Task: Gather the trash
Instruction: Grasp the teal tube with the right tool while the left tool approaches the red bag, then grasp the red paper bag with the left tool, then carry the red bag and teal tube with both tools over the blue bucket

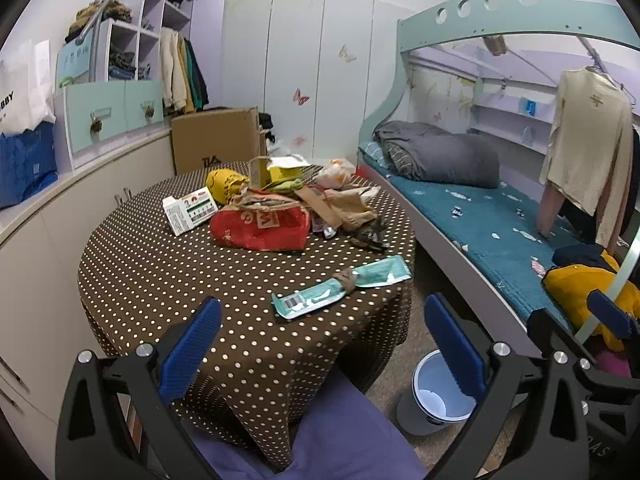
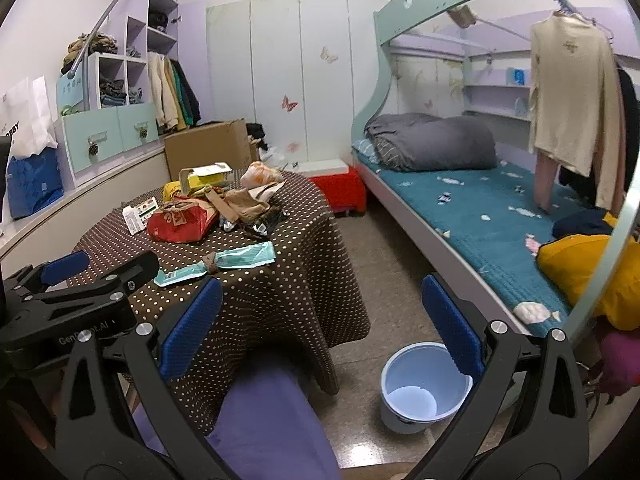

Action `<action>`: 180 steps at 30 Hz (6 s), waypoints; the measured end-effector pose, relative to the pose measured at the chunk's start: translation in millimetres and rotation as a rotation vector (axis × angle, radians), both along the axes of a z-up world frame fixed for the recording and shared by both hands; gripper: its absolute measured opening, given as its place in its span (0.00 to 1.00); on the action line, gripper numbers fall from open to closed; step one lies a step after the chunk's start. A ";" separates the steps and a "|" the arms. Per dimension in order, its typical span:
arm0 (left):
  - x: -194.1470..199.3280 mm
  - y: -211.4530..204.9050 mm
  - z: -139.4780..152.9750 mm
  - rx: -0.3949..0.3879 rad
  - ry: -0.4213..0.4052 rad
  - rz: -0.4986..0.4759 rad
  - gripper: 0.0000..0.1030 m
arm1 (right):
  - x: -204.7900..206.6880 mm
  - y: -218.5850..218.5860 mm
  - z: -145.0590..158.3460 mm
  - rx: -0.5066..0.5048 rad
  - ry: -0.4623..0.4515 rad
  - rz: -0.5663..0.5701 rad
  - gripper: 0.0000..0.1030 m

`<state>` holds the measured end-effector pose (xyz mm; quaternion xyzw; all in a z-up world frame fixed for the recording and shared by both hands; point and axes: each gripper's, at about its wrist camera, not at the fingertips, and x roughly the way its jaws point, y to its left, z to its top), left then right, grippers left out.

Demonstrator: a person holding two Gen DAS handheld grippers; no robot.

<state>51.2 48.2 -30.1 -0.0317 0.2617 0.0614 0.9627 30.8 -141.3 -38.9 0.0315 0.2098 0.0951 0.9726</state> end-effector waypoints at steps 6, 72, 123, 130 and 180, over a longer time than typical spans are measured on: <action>29.4 18.9 -12.6 -0.031 0.076 0.009 0.96 | 27.0 13.5 -5.9 0.001 0.054 0.030 0.95; 175.1 88.0 -24.1 -0.089 0.244 -0.036 0.96 | 179.9 37.4 -20.2 0.050 0.363 0.053 0.21; 166.1 -1.4 4.8 -0.098 0.185 -0.288 0.58 | 169.6 -11.1 5.1 0.028 0.322 -0.027 0.21; 173.7 -57.1 3.9 -0.070 0.194 -0.408 0.58 | 161.5 -48.7 1.1 0.035 0.330 -0.116 0.21; 247.7 -228.1 -154.3 0.082 0.601 -0.663 0.82 | 178.9 -195.7 -132.8 0.168 0.686 -0.434 0.22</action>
